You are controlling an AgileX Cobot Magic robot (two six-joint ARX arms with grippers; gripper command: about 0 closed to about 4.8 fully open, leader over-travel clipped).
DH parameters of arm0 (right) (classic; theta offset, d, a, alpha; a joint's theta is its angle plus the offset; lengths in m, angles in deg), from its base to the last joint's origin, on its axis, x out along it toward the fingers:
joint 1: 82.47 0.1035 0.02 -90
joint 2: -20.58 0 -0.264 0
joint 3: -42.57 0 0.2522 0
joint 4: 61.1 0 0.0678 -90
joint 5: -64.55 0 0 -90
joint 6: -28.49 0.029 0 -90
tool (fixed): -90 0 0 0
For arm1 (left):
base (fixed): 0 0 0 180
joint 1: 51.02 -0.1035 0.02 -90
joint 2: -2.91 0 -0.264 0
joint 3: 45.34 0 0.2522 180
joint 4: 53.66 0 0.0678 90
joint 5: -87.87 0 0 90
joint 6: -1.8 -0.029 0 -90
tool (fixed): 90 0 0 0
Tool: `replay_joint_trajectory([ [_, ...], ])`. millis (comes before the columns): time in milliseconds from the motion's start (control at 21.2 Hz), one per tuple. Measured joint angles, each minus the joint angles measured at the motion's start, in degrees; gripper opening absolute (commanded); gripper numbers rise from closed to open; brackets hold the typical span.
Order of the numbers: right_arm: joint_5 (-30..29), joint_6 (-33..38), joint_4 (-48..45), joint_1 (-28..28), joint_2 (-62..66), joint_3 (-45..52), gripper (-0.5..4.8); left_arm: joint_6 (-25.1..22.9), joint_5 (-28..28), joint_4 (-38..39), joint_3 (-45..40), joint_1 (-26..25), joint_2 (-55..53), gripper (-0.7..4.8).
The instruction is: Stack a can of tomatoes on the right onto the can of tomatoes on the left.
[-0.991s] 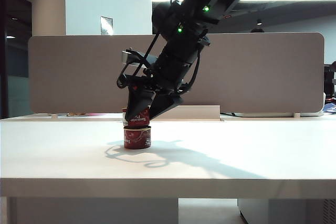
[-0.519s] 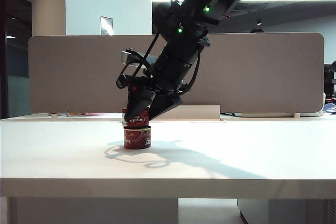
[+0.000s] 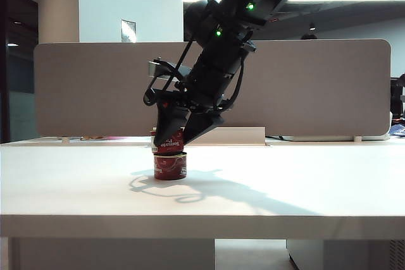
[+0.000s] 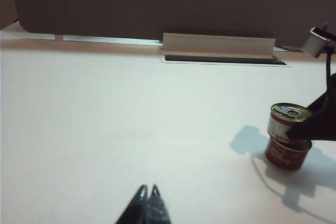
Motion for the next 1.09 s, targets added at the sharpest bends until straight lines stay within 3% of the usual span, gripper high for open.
replay_joint_trajectory([
  [1085, 0.72, 0.00, 1.22, -0.57, -1.42, 0.15, 0.21, 0.00, 0.00, 0.00, 0.00, 0.00, 0.00, -0.06],
])
